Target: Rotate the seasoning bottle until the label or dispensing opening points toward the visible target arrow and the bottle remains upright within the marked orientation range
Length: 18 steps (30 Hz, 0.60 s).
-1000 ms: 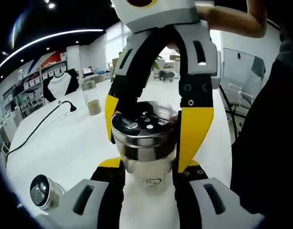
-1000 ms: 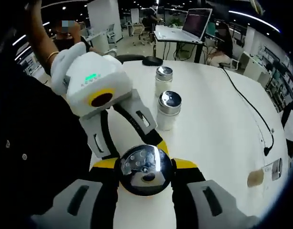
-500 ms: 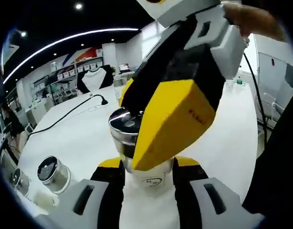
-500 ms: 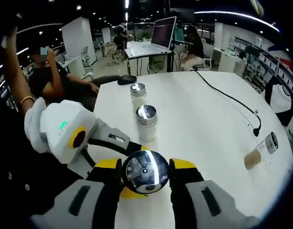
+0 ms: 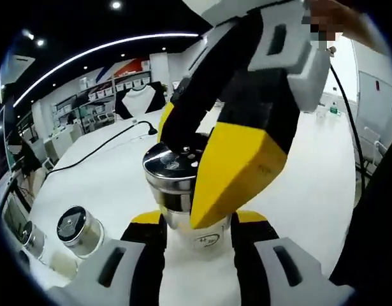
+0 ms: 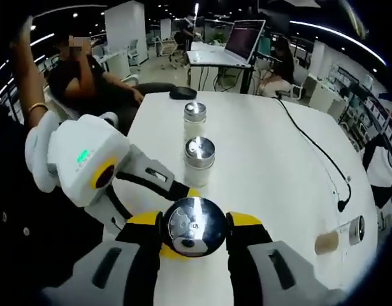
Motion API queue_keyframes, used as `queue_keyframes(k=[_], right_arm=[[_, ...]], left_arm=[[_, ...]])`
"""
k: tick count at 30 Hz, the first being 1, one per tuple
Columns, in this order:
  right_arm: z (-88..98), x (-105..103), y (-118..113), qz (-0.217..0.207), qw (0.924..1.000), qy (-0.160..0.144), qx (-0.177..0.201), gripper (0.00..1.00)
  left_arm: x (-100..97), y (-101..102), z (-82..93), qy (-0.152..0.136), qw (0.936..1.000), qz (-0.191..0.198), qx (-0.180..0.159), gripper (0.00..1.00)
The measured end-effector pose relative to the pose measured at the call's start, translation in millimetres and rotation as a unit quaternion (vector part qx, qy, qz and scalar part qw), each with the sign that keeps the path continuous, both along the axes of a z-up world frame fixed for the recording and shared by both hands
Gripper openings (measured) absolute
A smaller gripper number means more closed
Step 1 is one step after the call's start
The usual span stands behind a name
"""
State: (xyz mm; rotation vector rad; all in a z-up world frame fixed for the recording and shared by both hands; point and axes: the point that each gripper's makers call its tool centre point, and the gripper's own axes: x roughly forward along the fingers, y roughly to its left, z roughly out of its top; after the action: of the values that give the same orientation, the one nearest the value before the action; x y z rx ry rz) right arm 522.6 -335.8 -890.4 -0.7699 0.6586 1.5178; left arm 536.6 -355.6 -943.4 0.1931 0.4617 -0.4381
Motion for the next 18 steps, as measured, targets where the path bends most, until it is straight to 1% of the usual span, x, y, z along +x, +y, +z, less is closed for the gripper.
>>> queue_keyframes(k=[2, 3, 4, 5, 6, 7, 8, 10, 13, 14, 15, 16, 17, 18], right_arm=[[-0.5, -0.9, -0.1, 0.023, 0.9997, 0.0, 0.001, 0.37], [-1.3, -2.2, -0.8, 0.039, 0.9992, 0.002, -0.002, 0.37], [-0.5, -1.4, 0.2, 0.051, 0.9987, 0.002, 0.0, 0.37], [-1.1, -1.7, -1.0, 0.057, 0.9984, 0.004, -0.004, 0.37], [-1.1, -2.0, -1.5, 0.072, 0.9973, 0.005, -0.009, 0.37], [-1.1, -0.7, -1.5, 0.076, 0.9971, 0.003, -0.011, 0.37], [-1.4, -0.8, -1.0, 0.089, 0.9959, 0.002, -0.013, 0.37], [-1.7, 0.6, -0.5, 0.101, 0.9947, 0.001, -0.015, 0.37], [-2.6, 3.2, 1.5, 0.103, 0.9945, 0.004, -0.015, 0.37], [-2.6, 4.2, 2.8, 0.104, 0.9944, 0.006, -0.016, 0.37], [-2.7, 5.3, 5.0, 0.103, 0.9945, 0.007, -0.016, 0.37], [-3.1, 6.2, 5.9, 0.1, 0.9948, 0.007, -0.017, 0.37], [-3.4, 7.4, 7.8, 0.095, 0.9953, 0.008, -0.016, 0.37], [-3.2, 8.7, 8.7, 0.093, 0.9955, 0.008, -0.015, 0.37]], left_arm=[[-0.5, 0.1, 2.2, 0.012, 0.9998, -0.005, -0.012, 0.41], [-4.1, 1.3, -0.5, 0.032, 0.9993, -0.007, -0.017, 0.41], [-6.4, 4.5, -3.5, 0.049, 0.9987, 0.001, -0.015, 0.42], [-5.3, 6.1, -3.4, 0.045, 0.999, -0.001, -0.008, 0.46], [-6.3, 6.7, -1.7, 0.039, 0.9992, -0.005, -0.009, 0.5], [-7.1, 5.7, 1.7, 0.034, 0.9993, -0.007, -0.01, 0.52], [-9.6, 5.3, 3.1, 0.033, 0.9993, -0.012, -0.01, 0.52], [-14.7, 4.2, 3.4, 0.034, 0.9992, -0.022, -0.007, 0.52], [-20.7, 2.2, 6.8, 0.03, 0.999, -0.033, 0.0, 0.52], [-23.7, 0.8, 7.8, 0.029, 0.9987, -0.041, 0.008, 0.52], [-26.1, 1.1, 6.4, 0.032, 0.9982, -0.047, 0.019, 0.52], [-30.7, 4.7, 2.1, 0.041, 0.9962, -0.055, 0.054, 0.52], [-31.7, 5.5, 1.9, 0.038, 0.9959, -0.056, 0.06, 0.53], [-34.3, 2.4, 3.4, 0.037, 0.9966, -0.06, 0.043, 0.54]])
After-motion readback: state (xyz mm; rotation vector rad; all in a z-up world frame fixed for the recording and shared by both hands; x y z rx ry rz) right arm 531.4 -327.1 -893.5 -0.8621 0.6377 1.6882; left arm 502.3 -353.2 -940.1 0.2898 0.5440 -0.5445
